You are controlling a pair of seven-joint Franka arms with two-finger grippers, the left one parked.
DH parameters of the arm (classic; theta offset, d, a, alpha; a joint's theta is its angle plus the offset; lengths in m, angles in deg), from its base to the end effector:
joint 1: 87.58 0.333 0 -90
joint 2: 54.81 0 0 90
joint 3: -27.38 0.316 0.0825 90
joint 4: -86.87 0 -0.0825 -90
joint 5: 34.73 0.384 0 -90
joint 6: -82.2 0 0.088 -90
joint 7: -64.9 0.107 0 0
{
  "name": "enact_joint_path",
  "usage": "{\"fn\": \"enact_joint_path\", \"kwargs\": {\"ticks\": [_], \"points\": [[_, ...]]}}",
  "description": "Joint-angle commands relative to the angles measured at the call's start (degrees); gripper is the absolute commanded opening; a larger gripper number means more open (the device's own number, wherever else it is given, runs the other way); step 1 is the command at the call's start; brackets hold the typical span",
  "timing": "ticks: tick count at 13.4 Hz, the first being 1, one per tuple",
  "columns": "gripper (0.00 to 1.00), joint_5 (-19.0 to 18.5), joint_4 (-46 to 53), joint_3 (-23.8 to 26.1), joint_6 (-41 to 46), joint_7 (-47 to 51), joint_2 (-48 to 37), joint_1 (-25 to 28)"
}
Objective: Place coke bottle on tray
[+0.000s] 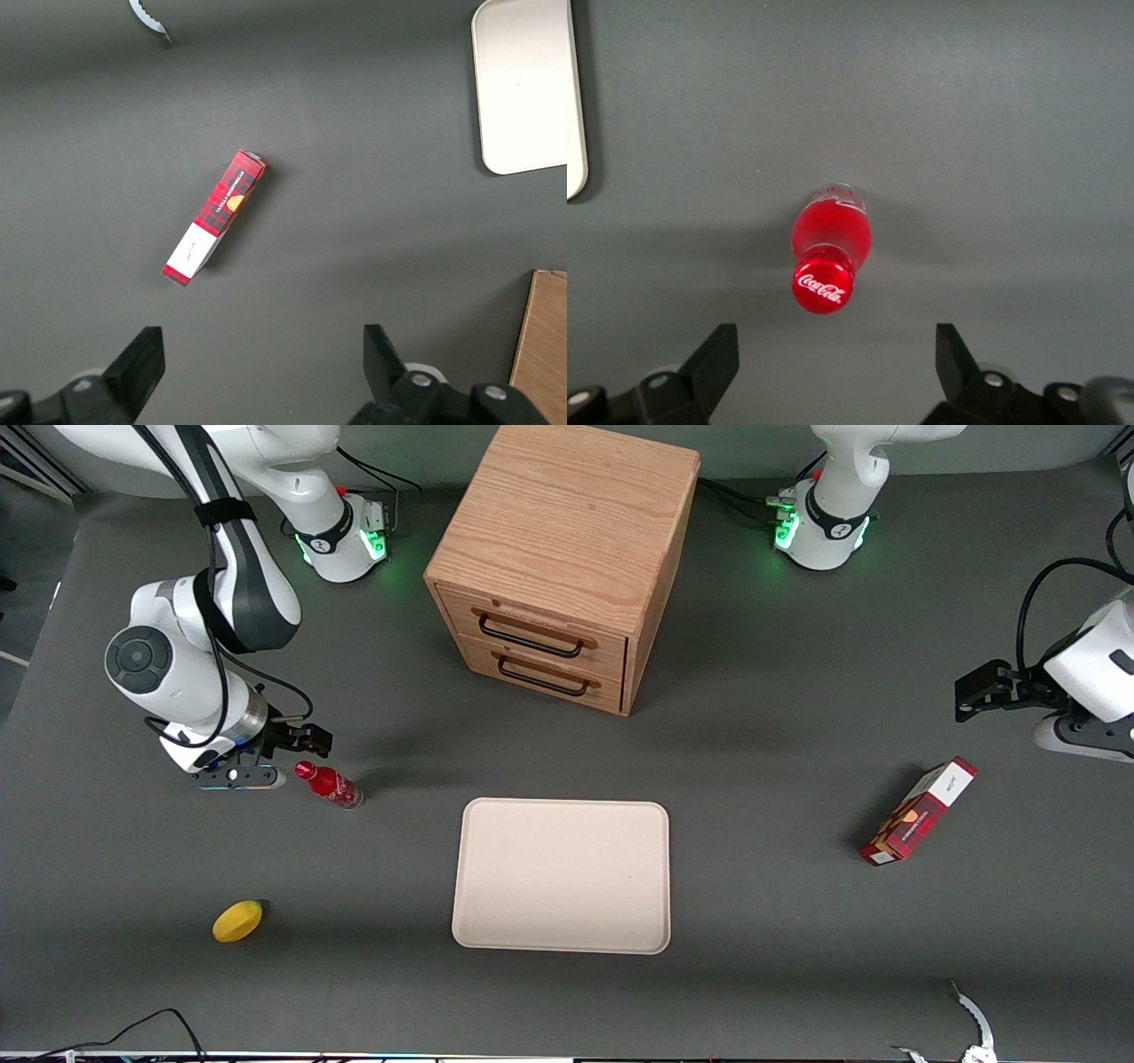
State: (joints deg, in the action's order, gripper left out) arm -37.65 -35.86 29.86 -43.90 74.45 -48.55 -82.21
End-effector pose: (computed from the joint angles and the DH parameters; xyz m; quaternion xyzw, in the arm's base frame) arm 0.5445 0.0731 0.3494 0.9995 0.0006 -0.0221 0.0214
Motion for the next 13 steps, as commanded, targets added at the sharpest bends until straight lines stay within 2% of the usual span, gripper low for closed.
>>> {"fn": "enact_joint_path", "kwargs": {"ticks": [1,3,4,7,10,12,13], "points": [[0.95,-0.95,-2.77,0.33,-3.08,-2.26,-1.07,-0.36],[0.85,-1.03,-3.13,0.33,-3.71,-2.35,-0.98,-0.44],[0.76,-1.03,-3.13,0.25,-3.71,-2.35,-0.98,-0.36],[0.42,-1.38,-3.13,0.33,-3.71,-2.52,-0.72,-0.44],[0.21,-1.3,-3.04,0.33,-4.24,-3.49,-0.46,-0.44],[0.0,-1.38,-3.04,0.25,-4.24,-3.49,-0.11,-0.44],[0.0,-1.38,-3.04,0.25,-4.24,-3.58,-0.11,-0.44]]}}
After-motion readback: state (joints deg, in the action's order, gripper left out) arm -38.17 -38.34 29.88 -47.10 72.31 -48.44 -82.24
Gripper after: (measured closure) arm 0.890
